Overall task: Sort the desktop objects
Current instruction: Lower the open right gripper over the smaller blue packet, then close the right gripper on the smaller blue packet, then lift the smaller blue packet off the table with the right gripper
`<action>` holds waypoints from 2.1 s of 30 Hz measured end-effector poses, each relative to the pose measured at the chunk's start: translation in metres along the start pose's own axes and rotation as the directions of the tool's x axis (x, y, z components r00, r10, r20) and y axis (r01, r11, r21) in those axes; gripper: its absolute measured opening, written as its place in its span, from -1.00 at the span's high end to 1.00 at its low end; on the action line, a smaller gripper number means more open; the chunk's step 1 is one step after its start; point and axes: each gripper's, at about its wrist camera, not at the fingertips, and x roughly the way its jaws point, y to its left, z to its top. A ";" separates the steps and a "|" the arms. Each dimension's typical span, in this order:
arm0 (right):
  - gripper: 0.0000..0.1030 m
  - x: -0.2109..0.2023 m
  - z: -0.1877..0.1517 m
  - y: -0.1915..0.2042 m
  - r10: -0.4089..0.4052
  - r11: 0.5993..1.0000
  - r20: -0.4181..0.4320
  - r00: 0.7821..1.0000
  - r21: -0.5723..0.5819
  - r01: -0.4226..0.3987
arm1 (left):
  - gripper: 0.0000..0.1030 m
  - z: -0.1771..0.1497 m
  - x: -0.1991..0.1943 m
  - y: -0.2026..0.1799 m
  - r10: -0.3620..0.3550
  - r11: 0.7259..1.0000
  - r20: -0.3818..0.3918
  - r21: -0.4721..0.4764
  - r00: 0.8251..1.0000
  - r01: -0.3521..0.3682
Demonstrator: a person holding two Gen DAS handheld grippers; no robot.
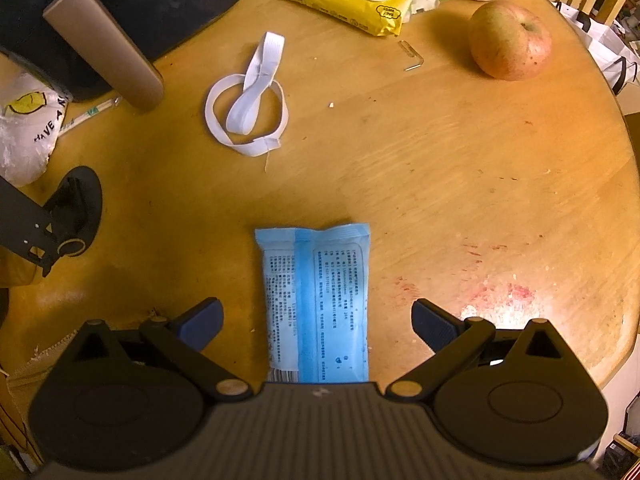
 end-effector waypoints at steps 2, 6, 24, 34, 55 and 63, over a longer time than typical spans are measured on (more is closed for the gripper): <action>-1.00 0.002 0.000 0.001 -0.003 1.000 -0.001 1.000 -0.006 0.003 | -1.00 0.000 0.000 0.000 0.001 1.000 -0.002 0.000 1.000 -0.001; -1.00 0.009 -0.001 0.002 -0.005 1.000 -0.009 1.000 -0.011 0.005 | -1.00 0.000 0.001 0.000 0.004 1.000 -0.005 -0.002 1.000 -0.004; -0.98 0.048 -0.005 0.003 -0.023 1.000 -0.031 0.999 -0.011 0.023 | -1.00 -0.001 0.006 0.002 0.017 1.000 -0.022 -0.009 1.000 -0.017; -1.00 0.052 -0.007 0.008 -0.051 0.999 -0.012 0.999 -0.016 0.051 | -1.00 -0.002 0.007 0.002 0.017 1.000 -0.026 -0.012 1.000 -0.017; -0.12 0.031 -0.006 0.009 -0.035 0.999 0.020 0.999 -0.029 0.036 | -1.00 -0.010 0.002 -0.001 0.008 1.000 -0.007 -0.023 1.000 -0.008; -0.12 0.015 -0.007 0.013 -0.032 0.997 0.024 0.999 -0.074 0.034 | -1.00 -0.008 0.002 0.002 -0.008 0.999 0.008 -0.042 1.000 0.009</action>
